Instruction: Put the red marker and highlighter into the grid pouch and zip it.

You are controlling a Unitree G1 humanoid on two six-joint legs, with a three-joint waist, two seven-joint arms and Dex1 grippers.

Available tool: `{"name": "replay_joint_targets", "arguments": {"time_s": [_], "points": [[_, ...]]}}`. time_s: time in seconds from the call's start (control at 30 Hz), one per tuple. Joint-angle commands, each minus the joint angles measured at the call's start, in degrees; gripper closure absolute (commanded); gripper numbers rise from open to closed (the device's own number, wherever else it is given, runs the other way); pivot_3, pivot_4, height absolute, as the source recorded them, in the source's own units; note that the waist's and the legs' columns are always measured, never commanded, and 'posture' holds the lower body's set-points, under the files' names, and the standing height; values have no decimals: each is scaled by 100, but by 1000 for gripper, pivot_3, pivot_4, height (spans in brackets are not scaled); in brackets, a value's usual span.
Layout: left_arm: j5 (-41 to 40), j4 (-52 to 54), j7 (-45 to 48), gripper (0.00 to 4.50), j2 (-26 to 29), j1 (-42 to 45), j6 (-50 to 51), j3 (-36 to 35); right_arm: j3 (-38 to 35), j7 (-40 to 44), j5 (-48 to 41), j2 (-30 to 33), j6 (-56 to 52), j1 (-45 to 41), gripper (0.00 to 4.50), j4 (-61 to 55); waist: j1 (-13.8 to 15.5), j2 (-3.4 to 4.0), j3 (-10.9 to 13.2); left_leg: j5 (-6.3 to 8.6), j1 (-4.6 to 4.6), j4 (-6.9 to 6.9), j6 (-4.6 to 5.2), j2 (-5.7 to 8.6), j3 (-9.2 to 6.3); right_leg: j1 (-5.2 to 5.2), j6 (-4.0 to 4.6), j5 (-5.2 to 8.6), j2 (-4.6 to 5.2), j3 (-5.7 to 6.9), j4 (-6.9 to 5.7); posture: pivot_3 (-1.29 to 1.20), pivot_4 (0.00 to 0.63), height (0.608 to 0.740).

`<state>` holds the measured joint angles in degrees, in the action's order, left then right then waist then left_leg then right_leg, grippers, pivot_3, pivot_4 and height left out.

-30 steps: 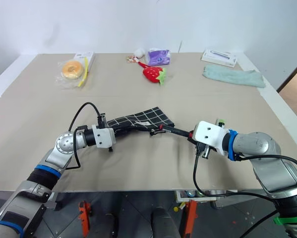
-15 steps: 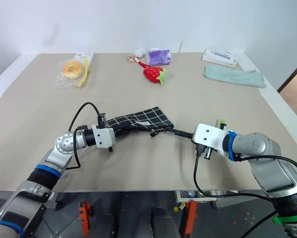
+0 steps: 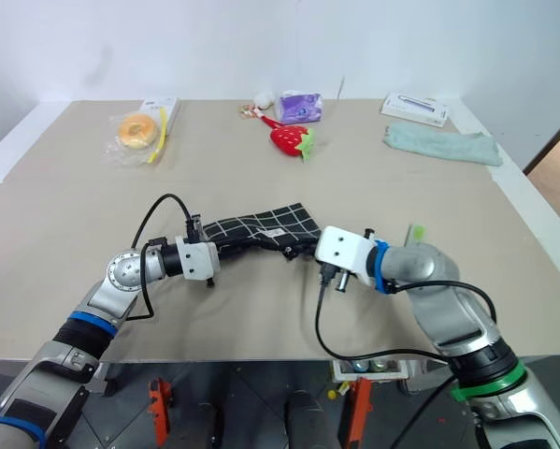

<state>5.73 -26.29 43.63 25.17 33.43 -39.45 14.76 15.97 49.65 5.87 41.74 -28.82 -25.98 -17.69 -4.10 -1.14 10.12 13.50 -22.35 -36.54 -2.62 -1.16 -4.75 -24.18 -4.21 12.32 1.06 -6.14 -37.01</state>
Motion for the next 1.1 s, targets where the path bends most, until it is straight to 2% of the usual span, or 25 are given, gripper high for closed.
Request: {"name": "replay_joint_targets", "arguments": {"time_s": [0.03, 0.5, 0.8, 0.93, 1.1], "points": [[-57, 202, -68, 4500, -27, 45, 38, -57, 229, -17, -69, -371, -243, -272, 4007, -563, 0, 0, 0, 0, 0, 0, 0, 0, -1, 0, 0, 0, 0, 2, -1, 0, 150, 739], [-25, 290, -54, 4500, -125, -19, 97, -79, 541, -171, -106, -1530, -612, -925, 4007, -410, -4, 0, 0, -3, 0, 1, -5, -2, -6, -2, 5, -3, -1, 9, -5, 0, 150, 739], [-15, 377, -54, 4500, -192, -62, 145, -73, 612, -169, -135, -1875, -497, -882, 4007, -341, -8, 0, 0, -3, 0, 0, -6, -2, -9, -2, 5, -3, -1, 11, -6, 0, 150, 739], [-29, 415, -41, 4500, -192, -78, 167, -73, 609, -296, 110, -1774, -270, -825, 4007, -90, -8, 0, 0, -3, 0, 0, -6, -3, -9, -1, 6, -3, -1, 12, -8, 0, 150, 739], [-321, 562, 221, 4500, -132, -190, 306, -93, 322, -185, 175, -1217, 44, -668, 4007, 109, -6, 0, 0, -4, -1, 0, -6, -1, -9, -1, 5, -3, 1, 12, -7, 0, 150, 739]]}}
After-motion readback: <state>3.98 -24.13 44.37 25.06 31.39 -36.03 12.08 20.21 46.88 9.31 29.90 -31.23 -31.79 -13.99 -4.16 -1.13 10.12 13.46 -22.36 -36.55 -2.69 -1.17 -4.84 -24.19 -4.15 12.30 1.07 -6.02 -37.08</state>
